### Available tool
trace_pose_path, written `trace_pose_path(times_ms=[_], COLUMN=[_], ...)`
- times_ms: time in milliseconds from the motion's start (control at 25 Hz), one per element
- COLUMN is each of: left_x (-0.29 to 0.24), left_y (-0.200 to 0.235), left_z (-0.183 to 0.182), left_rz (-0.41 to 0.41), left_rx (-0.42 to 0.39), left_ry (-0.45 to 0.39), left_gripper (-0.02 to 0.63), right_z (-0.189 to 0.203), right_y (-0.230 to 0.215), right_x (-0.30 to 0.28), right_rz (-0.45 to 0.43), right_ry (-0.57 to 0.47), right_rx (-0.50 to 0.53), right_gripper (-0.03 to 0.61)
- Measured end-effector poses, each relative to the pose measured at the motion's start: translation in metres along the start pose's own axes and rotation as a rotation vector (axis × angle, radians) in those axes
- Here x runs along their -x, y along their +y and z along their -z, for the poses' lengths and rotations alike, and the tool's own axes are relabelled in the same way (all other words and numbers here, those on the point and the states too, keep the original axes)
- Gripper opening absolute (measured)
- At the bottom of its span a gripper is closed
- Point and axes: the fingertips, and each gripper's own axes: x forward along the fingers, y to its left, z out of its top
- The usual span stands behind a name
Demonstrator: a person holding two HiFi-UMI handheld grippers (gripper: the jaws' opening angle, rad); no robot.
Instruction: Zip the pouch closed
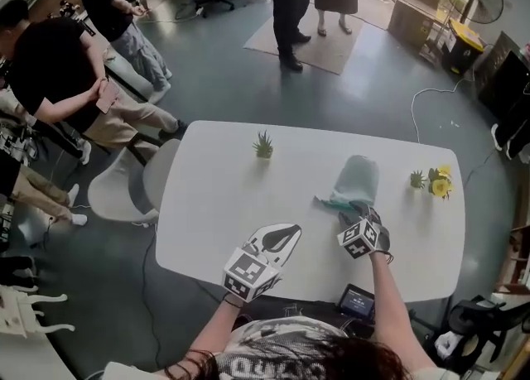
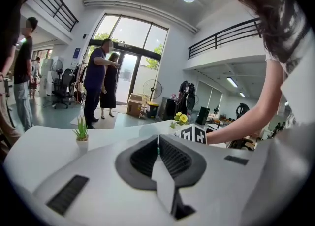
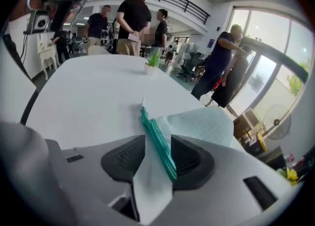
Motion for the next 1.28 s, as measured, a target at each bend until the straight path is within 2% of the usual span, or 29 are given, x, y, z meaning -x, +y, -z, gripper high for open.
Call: trace_pose_path(times_ms=[160, 240, 360, 440, 760, 1000, 1120, 1200, 1280], left_x=[-0.005, -0.006, -0.007, -0.007, -0.013, -0.012, -0.011, -0.012, -0.011], left_y=[-0.001, -0.001, 0.002, 0.004, 0.017, 0.036, 0.046, 0.053, 0.06], left_z=[0.005, 0.005, 0.006, 0.008, 0.041, 0.072, 0.094, 0.106, 0.114], left_rz=[-0.021, -0.031, -0.047, -0.061, -0.082, -0.047, 0.004, 0.051, 0.095], left_rx=[0.005, 0.005, 0.009, 0.014, -0.015, -0.014, -0.025, -0.038, -0.071], left_ry=[0.011, 0.017, 0.023, 0.031, 0.132, 0.199, 0.25, 0.286, 0.321], left_gripper=[0.017, 0.017, 0.017, 0.017, 0.018, 0.018, 0.03, 0.131, 0.15], right_z=[0.009, 0.01, 0.007, 0.005, -0.015, -0.034, -0.041, -0.043, -0.046], right_y=[-0.003, -0.005, -0.006, -0.004, 0.02, 0.05, 0.067, 0.076, 0.085], right_x=[-0.011, -0.013, -0.013, -0.01, 0.018, 0.041, 0.048, 0.05, 0.053], right_rz=[-0.006, -0.005, -0.011, -0.031, -0.14, -0.198, -0.23, -0.245, -0.256], right_ry=[0.04, 0.049, 0.042, 0.024, -0.068, -0.121, -0.132, -0.131, -0.126], right_rx=[0.107, 0.128, 0.126, 0.11, 0.104, 0.147, 0.155, 0.165, 0.179], right_gripper=[0.163, 0.125, 0.043, 0.027, 0.023, 0.023, 0.023, 0.023, 0.023])
